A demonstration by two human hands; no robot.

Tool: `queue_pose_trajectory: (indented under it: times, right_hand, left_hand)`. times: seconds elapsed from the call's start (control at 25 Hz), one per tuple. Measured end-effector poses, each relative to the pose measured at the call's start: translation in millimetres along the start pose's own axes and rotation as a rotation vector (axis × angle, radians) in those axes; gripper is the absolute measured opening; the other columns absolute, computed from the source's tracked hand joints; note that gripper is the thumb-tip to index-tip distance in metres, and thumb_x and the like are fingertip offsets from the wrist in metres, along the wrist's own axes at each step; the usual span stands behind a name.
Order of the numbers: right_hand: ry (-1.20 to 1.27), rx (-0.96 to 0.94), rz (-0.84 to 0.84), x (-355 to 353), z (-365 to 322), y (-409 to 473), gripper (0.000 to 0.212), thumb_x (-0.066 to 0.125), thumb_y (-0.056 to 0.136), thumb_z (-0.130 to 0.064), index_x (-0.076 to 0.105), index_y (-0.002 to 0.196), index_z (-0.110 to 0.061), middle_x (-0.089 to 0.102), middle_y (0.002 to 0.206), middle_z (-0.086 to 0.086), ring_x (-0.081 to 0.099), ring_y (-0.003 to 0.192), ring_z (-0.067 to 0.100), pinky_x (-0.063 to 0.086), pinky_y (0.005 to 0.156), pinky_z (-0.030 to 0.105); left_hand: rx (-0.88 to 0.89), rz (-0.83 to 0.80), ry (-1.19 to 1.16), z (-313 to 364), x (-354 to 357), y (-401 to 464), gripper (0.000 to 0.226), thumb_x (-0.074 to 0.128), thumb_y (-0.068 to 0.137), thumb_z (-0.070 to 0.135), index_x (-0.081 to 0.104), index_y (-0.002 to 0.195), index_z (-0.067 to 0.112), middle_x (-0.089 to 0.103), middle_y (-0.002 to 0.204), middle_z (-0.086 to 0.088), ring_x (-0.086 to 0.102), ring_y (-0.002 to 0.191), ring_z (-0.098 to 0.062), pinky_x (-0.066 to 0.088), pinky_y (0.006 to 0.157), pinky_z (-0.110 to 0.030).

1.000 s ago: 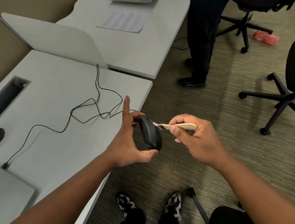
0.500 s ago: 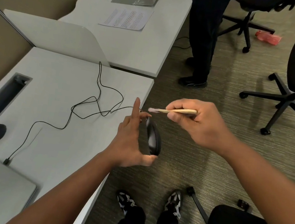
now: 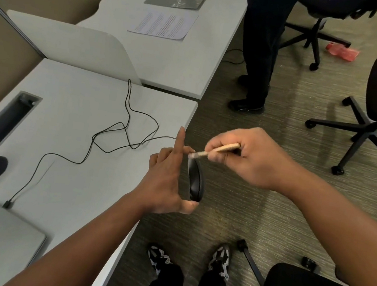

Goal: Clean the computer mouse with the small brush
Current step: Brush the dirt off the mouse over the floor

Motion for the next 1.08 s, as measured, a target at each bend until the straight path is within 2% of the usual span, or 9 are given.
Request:
queue_pose_trajectory:
  times: [0.08, 0.16, 0.32, 0.4, 0.52, 0.6, 0.72, 0.92, 1.08]
  right_hand:
    - [-0.045, 0.002, 0.041, 0.2, -2.1, 5.7, 0.007, 0.074, 0.096, -0.027, 0.078, 0.099, -0.032, 0.074, 0.085, -0.012, 0.067, 0.078, 0.006, 0.054, 0.069, 0.025]
    - [-0.059, 0.025, -0.046, 10.1, 0.8, 3.4, 0.008, 0.074, 0.097, -0.025, 0.079, 0.1, -0.03, 0.074, 0.085, -0.012, 0.068, 0.078, 0.007, 0.056, 0.071, 0.03]
    - [-0.007, 0.057, -0.263, 22.7, 7.4, -12.9, 0.008, 0.075, 0.096, -0.023, 0.078, 0.096, -0.03, 0.069, 0.075, -0.031, 0.065, 0.073, -0.007, 0.046, 0.064, 0.01]
    - [0.015, 0.06, -0.218, 19.8, 7.9, -12.6, 0.006, 0.075, 0.096, -0.025, 0.078, 0.096, -0.031, 0.069, 0.076, -0.03, 0.064, 0.072, -0.007, 0.046, 0.064, 0.01]
    - [0.041, 0.031, 0.008, 7.3, 3.5, -5.0, 0.006, 0.075, 0.095, -0.027, 0.08, 0.099, -0.029, 0.075, 0.085, -0.014, 0.066, 0.076, 0.003, 0.048, 0.065, 0.015]
    - [0.004, 0.031, -0.027, 13.7, 4.0, -6.3, 0.006, 0.074, 0.097, -0.028, 0.079, 0.098, -0.03, 0.075, 0.086, -0.013, 0.068, 0.078, 0.005, 0.051, 0.066, 0.018]
    - [0.039, 0.081, -0.148, 27.7, 9.4, -16.2, 0.011, 0.069, 0.098, -0.028, 0.075, 0.089, -0.031, 0.07, 0.075, -0.017, 0.061, 0.064, 0.0, 0.046, 0.058, 0.016]
    - [0.087, 0.077, 0.065, 25.2, 4.2, -13.9, 0.007, 0.068, 0.101, -0.027, 0.075, 0.098, -0.028, 0.072, 0.075, -0.009, 0.062, 0.064, 0.009, 0.048, 0.056, 0.022]
    - [0.056, 0.132, -0.134, 39.6, 7.8, -19.9, 0.013, 0.066, 0.099, -0.023, 0.073, 0.089, -0.027, 0.065, 0.067, -0.021, 0.058, 0.057, 0.0, 0.044, 0.054, 0.017]
  left_hand:
    - [0.001, 0.0, 0.001, 1.8, 0.8, 0.8, 0.169, 0.092, 0.056, 0.059, -0.047, 0.152, 0.049, 0.038, 0.163, 0.003, 0.027, 0.14, -0.013, 0.014, 0.112, -0.035]
    - [0.012, 0.009, 0.007, 3.2, -0.1, 2.6, 0.168, 0.09, 0.056, 0.059, -0.046, 0.154, 0.047, 0.041, 0.161, 0.005, 0.031, 0.142, -0.016, 0.015, 0.112, -0.036]
    - [-0.012, 0.034, 0.007, -2.6, -4.1, 3.7, 0.168, 0.091, 0.056, 0.058, -0.044, 0.156, 0.046, 0.042, 0.16, 0.008, 0.036, 0.143, -0.018, 0.015, 0.113, -0.036]
    - [-0.018, 0.033, 0.008, -4.4, -3.9, 3.1, 0.168, 0.091, 0.055, 0.059, -0.043, 0.157, 0.045, 0.042, 0.16, 0.008, 0.036, 0.143, -0.019, 0.016, 0.113, -0.036]
    - [-0.015, 0.029, 0.004, -4.1, -2.9, 3.6, 0.166, 0.087, 0.055, 0.064, -0.043, 0.156, 0.047, 0.042, 0.16, 0.007, 0.034, 0.141, -0.017, 0.016, 0.111, -0.036]
    - [-0.021, 0.038, 0.011, -2.7, -2.9, 4.8, 0.165, 0.086, 0.055, 0.065, -0.043, 0.156, 0.047, 0.044, 0.16, 0.005, 0.034, 0.141, -0.017, 0.016, 0.111, -0.036]
    - [-0.042, 0.068, 0.019, -2.0, -5.5, 5.5, 0.166, 0.086, 0.054, 0.066, -0.045, 0.154, 0.048, 0.047, 0.16, 0.003, 0.034, 0.143, -0.018, 0.016, 0.112, -0.037]
    - [-0.053, 0.085, 0.018, 0.2, -6.3, 7.3, 0.164, 0.085, 0.054, 0.066, -0.046, 0.152, 0.05, 0.05, 0.158, 0.0, 0.036, 0.144, -0.022, 0.016, 0.112, -0.037]
    - [-0.063, 0.101, 0.019, 0.0, -6.2, 8.7, 0.165, 0.083, 0.051, 0.067, -0.043, 0.155, 0.049, 0.053, 0.156, 0.001, 0.039, 0.144, -0.023, 0.018, 0.109, -0.038]
Point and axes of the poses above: each hand's wrist, its own y-axis towards the middle knuckle, its own x-axis out of the palm, z = x × y, the point moved 7 cm from there along y, towards the middle knuckle
